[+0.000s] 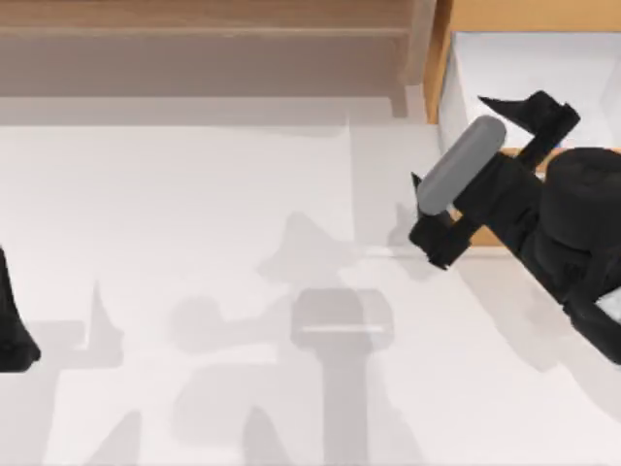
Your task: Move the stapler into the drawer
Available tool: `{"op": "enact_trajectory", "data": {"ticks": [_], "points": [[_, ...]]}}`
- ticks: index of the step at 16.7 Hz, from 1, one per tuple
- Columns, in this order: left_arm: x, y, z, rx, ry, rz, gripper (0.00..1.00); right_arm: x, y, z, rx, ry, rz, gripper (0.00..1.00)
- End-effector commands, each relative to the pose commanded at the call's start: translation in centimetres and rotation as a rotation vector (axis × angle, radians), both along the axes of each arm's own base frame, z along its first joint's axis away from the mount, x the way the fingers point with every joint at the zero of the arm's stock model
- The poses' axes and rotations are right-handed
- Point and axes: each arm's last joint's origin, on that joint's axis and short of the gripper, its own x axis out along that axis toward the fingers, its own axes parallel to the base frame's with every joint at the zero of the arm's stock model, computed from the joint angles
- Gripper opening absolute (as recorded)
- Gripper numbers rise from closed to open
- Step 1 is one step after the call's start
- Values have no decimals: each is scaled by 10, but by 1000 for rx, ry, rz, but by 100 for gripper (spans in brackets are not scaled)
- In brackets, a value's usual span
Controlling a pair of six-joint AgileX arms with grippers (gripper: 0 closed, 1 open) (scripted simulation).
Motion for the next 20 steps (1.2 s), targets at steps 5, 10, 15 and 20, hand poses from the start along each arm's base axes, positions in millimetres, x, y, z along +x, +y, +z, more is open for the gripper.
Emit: {"op": "enact_trajectory", "data": {"ticks": [5, 10, 15, 20], "points": [[0, 0, 0, 0, 0, 0, 100, -44, -31, -29, -371, -260, -55, 100], [0, 0, 0, 0, 0, 0, 100, -60, -69, -42, -681, -340, -229, 100], [0, 0, 0, 0, 0, 0, 100, -62, -79, -44, -752, -340, -290, 100], [0, 0, 0, 0, 0, 0, 100, -58, -79, -45, -751, -340, -288, 100]]}}
